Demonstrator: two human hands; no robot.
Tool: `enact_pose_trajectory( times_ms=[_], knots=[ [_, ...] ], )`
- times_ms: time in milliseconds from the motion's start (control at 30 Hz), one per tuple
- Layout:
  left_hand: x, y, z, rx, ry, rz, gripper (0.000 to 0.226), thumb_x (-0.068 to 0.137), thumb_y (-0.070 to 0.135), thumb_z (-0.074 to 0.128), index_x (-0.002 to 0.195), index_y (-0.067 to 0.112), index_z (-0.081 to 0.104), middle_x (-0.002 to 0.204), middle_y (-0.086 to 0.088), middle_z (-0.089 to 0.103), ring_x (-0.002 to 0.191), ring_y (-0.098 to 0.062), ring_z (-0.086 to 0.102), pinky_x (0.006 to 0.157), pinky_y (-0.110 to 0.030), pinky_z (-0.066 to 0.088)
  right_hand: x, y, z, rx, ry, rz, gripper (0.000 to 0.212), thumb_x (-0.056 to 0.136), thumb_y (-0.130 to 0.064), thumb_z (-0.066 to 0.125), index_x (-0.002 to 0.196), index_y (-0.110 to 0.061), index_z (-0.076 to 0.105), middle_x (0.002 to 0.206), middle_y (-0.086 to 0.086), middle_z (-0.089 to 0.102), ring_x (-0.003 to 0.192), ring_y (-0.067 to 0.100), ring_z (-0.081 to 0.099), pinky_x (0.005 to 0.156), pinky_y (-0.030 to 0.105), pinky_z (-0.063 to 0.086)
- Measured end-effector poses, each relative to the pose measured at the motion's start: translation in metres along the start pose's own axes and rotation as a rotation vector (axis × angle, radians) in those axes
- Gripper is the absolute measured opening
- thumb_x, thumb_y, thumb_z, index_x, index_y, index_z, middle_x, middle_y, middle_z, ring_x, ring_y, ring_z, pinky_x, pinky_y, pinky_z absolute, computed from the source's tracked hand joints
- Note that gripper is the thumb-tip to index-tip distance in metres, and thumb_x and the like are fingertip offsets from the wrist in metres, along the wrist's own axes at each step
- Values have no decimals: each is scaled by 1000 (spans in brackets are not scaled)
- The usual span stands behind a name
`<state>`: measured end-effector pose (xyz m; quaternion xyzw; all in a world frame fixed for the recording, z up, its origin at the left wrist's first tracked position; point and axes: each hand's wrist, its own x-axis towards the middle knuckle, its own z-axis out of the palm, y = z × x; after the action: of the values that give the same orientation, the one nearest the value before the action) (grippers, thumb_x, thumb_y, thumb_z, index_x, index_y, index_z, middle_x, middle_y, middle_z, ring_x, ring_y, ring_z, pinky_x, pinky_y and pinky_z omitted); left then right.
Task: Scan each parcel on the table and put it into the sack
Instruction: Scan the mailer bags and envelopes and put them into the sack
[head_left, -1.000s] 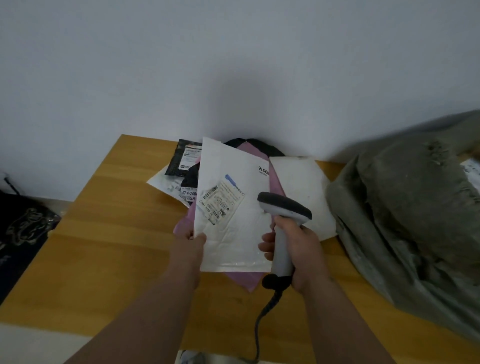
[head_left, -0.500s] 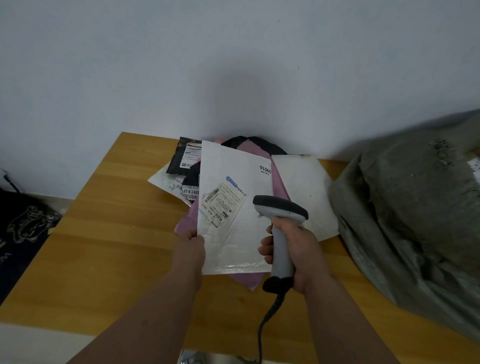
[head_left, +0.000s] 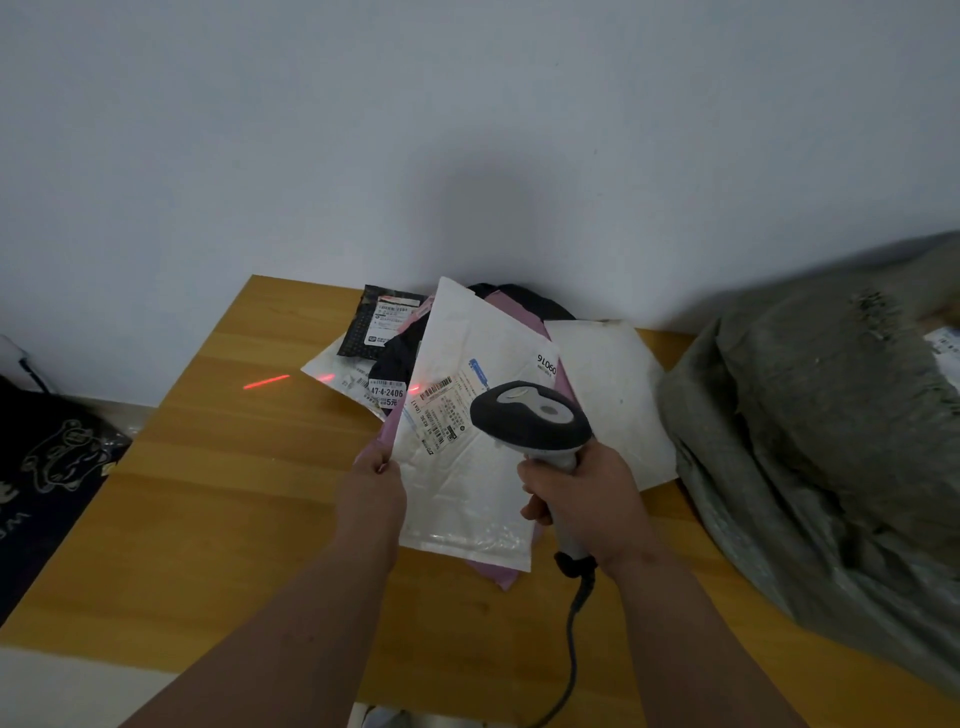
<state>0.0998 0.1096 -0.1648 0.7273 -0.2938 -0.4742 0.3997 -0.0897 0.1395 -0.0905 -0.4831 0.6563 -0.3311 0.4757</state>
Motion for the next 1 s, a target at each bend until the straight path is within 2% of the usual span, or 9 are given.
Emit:
enact_pose_trajectory(
  times_ms=[133, 233, 433, 533, 600, 667, 767, 900, 1000],
  knots=[
    [-1, 2, 1, 3, 0, 1, 26, 103, 11, 40, 103, 32, 56, 94, 1, 60, 80, -14, 56, 58, -24, 44, 1, 1, -1, -28, -30, -48, 3, 86, -5, 67, 89, -7, 67, 74, 20, 68, 60, 15, 69, 56, 22, 56],
    [-3, 1, 0, 3, -1, -5, 26, 103, 11, 38, 102, 33, 53, 89, 6, 56, 78, -12, 54, 56, -24, 42, -1, 1, -2, -29, -41, -91, 16, 86, -2, 67, 83, -18, 64, 76, 21, 68, 62, 17, 66, 53, 15, 51],
    [-2, -2, 1, -4, -6, -21, 34, 103, 13, 39, 92, 40, 56, 94, 6, 59, 82, -15, 56, 65, -29, 48, 2, 4, -2, -66, -37, -113, 19, 86, -2, 66, 79, -19, 62, 75, 21, 68, 63, 18, 67, 53, 15, 52],
    [-3, -1, 2, -11, 3, -31, 34, 103, 13, 39, 109, 39, 60, 99, 3, 59, 85, -14, 56, 65, -29, 49, 4, 8, -3, -72, -44, -110, 3, 86, -2, 67, 87, -4, 65, 79, 25, 67, 68, 27, 69, 54, 17, 54],
    [-4, 1, 1, -11, 13, -54, 37, 103, 15, 40, 128, 35, 58, 106, 2, 58, 90, -16, 56, 71, -32, 51, 5, 11, -4, -81, -36, -115, 9, 86, -3, 67, 93, 3, 65, 80, 26, 67, 70, 28, 70, 55, 17, 54],
    [-4, 1, 2, -17, 14, -61, 38, 103, 15, 40, 134, 32, 55, 109, 1, 57, 92, -18, 56, 78, -35, 51, 5, 10, -4, -75, -33, -119, 10, 86, -2, 66, 93, 4, 64, 79, 26, 67, 69, 27, 69, 54, 15, 52],
    [-6, 2, 3, -10, 12, -43, 36, 103, 14, 41, 127, 34, 58, 96, 6, 57, 86, -14, 55, 74, -33, 49, 6, 10, -4, -64, -38, -120, 11, 85, -2, 67, 94, 4, 64, 79, 25, 67, 68, 25, 68, 53, 14, 51],
    [-11, 4, 3, 37, 5, -19, 34, 102, 13, 40, 89, 40, 55, 95, 1, 60, 81, -15, 55, 73, -35, 51, 5, 11, -3, -49, -36, -113, 14, 86, -4, 67, 98, 2, 64, 82, 22, 68, 72, 28, 70, 54, 15, 52],
    [-15, 7, 4, 50, 14, 4, 27, 102, 13, 40, 102, 34, 58, 91, 3, 57, 78, -12, 53, 64, -28, 47, 4, 12, -4, -34, -32, -111, 14, 86, -5, 68, 99, 0, 65, 84, 20, 69, 75, 29, 70, 55, 16, 54]
  ],
)
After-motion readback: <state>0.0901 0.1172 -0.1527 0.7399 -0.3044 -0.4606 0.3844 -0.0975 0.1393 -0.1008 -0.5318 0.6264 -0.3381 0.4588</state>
